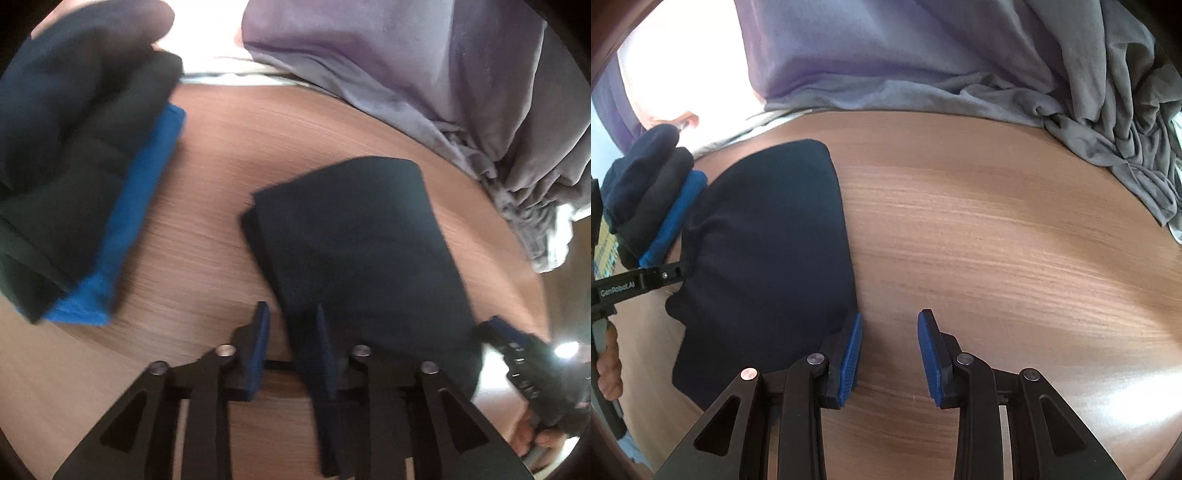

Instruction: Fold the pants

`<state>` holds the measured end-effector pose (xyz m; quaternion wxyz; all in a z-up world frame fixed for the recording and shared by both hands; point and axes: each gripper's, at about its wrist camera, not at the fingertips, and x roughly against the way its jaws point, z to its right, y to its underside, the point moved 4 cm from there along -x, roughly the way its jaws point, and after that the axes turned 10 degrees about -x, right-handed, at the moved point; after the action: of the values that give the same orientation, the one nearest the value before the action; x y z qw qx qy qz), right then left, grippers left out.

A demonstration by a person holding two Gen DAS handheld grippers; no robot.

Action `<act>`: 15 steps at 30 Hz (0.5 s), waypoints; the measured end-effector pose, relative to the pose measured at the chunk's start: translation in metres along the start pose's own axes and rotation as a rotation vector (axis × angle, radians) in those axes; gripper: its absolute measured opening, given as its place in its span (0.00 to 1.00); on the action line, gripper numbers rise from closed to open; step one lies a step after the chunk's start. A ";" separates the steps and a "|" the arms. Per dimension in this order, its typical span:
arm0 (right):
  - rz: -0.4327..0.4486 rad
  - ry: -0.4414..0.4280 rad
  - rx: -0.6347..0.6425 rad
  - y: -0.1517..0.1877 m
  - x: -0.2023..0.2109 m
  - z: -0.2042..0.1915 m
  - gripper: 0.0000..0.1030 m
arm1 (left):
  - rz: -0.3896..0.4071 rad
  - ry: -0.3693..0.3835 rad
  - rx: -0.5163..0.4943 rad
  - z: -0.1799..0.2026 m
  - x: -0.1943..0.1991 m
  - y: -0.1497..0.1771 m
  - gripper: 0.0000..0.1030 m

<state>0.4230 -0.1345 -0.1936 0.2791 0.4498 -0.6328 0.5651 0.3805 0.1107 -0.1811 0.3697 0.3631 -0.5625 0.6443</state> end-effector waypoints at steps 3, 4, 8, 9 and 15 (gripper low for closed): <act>0.014 0.019 -0.006 -0.002 0.005 0.004 0.31 | 0.044 -0.101 -0.055 -0.001 0.014 -0.005 0.36; 0.019 0.017 -0.009 -0.003 0.007 0.004 0.31 | 0.074 -0.094 -0.069 0.000 0.021 -0.008 0.41; 0.055 -0.014 -0.002 -0.014 0.016 -0.001 0.37 | 0.188 -0.053 -0.108 0.008 0.038 -0.023 0.42; 0.065 -0.026 -0.001 -0.017 0.017 -0.003 0.39 | 0.220 -0.019 -0.119 0.011 0.040 -0.026 0.42; 0.123 -0.064 0.027 -0.040 0.019 -0.012 0.39 | 0.243 0.100 -0.163 0.026 0.017 -0.044 0.18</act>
<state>0.4486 -0.1256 -0.1562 0.2174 0.4318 -0.6600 0.5751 0.4124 0.0900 -0.1433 0.3447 0.2285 -0.6335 0.6539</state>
